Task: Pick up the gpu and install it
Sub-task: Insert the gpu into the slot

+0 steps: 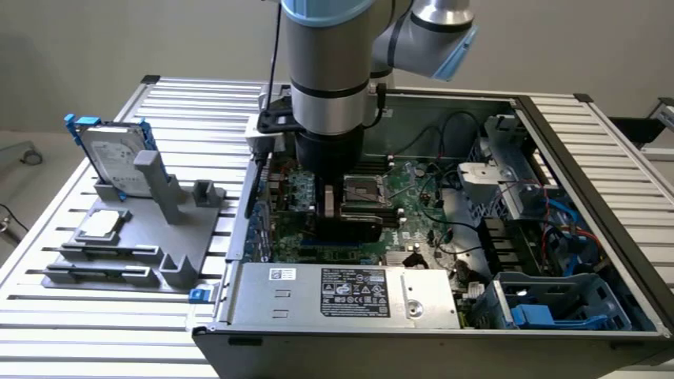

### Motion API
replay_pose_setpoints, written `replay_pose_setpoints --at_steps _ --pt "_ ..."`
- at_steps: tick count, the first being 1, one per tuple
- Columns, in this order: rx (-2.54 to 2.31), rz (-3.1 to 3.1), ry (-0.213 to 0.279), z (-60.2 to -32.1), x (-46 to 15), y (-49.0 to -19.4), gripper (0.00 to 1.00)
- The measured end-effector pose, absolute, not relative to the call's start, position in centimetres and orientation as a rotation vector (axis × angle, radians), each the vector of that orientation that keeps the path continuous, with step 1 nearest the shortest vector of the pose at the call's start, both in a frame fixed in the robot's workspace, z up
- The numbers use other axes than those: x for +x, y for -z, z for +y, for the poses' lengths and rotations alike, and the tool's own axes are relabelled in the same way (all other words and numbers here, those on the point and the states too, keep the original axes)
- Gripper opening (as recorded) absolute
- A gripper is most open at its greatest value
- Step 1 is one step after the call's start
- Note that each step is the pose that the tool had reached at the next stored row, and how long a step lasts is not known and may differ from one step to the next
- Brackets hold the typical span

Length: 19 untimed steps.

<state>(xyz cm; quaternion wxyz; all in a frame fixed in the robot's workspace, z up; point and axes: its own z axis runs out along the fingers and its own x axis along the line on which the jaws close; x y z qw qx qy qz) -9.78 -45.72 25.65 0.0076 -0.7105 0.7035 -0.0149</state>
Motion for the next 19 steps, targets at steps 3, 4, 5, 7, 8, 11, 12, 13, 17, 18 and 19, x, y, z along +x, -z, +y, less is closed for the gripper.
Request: replay_pose_setpoints --at_steps 3,4,5,7,8,11,12,13,17,18,19 --pt "-2.221 2.199 0.043 -45.73 -9.77 -25.61 0.27" --pt "-2.221 2.199 0.043 -45.73 -9.77 -25.61 0.27" --pt "-2.221 2.199 0.042 -45.74 -9.78 -25.60 0.27" --pt "-2.221 2.199 0.040 -45.76 -9.78 -25.56 0.27" --pt "-2.221 2.198 0.039 -45.78 -9.78 -25.54 0.27" --pt "-2.220 2.197 0.038 -45.80 -9.78 -25.49 0.27" --pt "-2.220 2.197 0.037 -45.80 -9.78 -25.49 0.27" --pt "-2.220 2.197 0.037 -45.80 -9.78 -25.49 0.27" --pt "-2.220 2.197 0.037 -45.80 -9.78 -25.47 0.28" --pt "-2.220 2.197 0.037 -45.81 -9.78 -25.47 0.28" --pt "-2.220 2.197 0.037 -45.81 -9.78 -25.47 0.34"
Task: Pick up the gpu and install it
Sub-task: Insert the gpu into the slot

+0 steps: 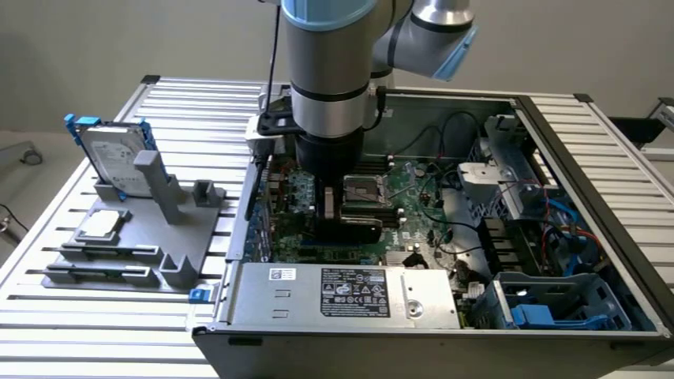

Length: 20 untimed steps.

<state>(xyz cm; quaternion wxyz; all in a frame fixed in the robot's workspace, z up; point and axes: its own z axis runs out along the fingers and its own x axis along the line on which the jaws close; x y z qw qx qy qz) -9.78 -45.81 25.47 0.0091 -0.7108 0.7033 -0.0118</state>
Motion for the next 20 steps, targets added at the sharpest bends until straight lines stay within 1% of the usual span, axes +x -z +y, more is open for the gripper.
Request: replay_pose_setpoints --at_steps 1,2,10,20 --pt "-2.220 2.197 0.037 -45.8 -9.8 -25.5 0.34" --pt "-2.220 2.197 0.037 -45.8 -9.8 -25.5 0.41" --pt "-2.222 2.198 0.033 -45.8 -9.8 -26.1 0.41" --pt "-2.224 2.200 0.029 -45.8 -9.8 -28.3 0.41"
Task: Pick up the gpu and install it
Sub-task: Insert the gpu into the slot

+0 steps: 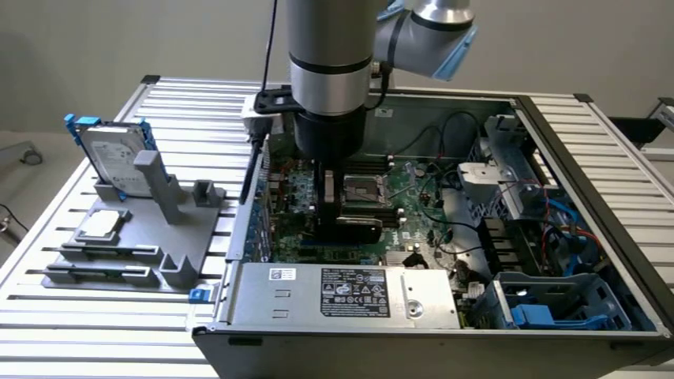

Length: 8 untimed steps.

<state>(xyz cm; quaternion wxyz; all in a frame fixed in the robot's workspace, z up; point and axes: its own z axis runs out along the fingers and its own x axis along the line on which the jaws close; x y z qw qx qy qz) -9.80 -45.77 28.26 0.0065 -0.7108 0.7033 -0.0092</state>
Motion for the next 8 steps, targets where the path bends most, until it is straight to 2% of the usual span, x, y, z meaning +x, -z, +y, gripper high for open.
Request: replay_pose_setpoints --at_steps 4,5,6,8 --pt "-2.224 2.201 0.028 -45.61 -9.80 -29.18 0.39" --pt "-2.224 2.201 0.028 -45.56 -9.80 -29.31 0.32" --pt "-2.224 2.201 0.028 -45.51 -9.80 -29.35 0.32" --pt "-2.224 2.201 0.028 -45.45 -9.80 -29.37 0.20"
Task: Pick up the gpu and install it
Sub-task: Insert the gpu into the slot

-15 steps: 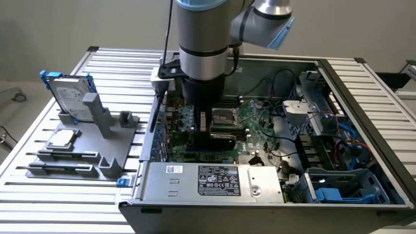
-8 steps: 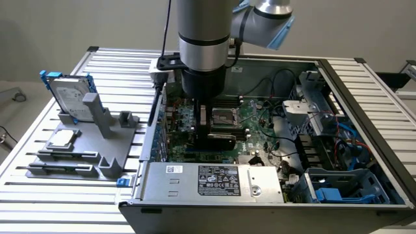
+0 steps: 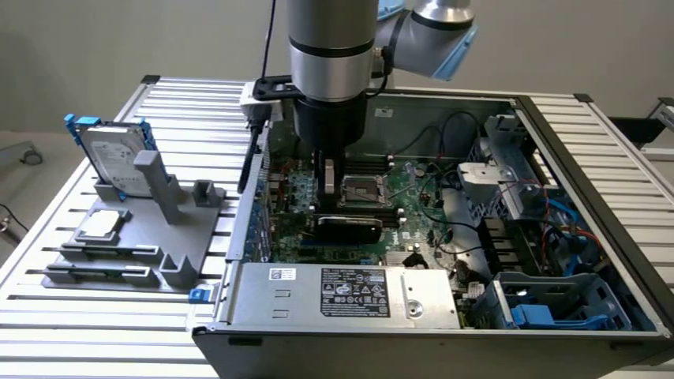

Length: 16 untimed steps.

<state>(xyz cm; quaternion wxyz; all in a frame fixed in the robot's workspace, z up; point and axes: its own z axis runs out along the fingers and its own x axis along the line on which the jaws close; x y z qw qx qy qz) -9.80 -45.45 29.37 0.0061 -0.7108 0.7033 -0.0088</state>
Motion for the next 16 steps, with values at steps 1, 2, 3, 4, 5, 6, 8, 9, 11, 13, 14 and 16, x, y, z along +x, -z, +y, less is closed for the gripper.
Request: replay_pose_setpoints --at_steps 1,2,3,4,5,6,8,9,11,13,14,16 --pt "-2.224 2.201 0.028 -45.4 -9.8 -29.4 0.20" --pt "-2.224 2.201 0.028 -45.4 -9.8 -29.3 0.14" --pt "-2.224 2.201 0.028 -45.4 -9.8 -29.3 0.11" --pt "-2.224 2.201 0.028 -45.4 -9.8 -29.3 0.11" --pt "-2.224 2.201 0.028 -45.4 -9.8 -29.2 0.11" --pt "-2.224 2.201 0.028 -45.4 -9.8 -29.1 0.11" --pt "-2.224 2.201 0.028 -45.4 -9.9 -28.8 0.11" --pt "-2.224 2.201 0.028 -45.4 -9.9 -28.7 0.11" --pt "-2.224 2.201 0.027 -45.4 -9.9 -28.4 0.11" --pt "-2.224 2.201 0.027 -45.4 -9.9 -28.2 0.11" --pt "-2.224 2.200 0.027 -45.4 -9.9 -28.1 0.11" --pt "-2.224 2.200 0.025 -45.4 -10.0 -28.0 0.11"
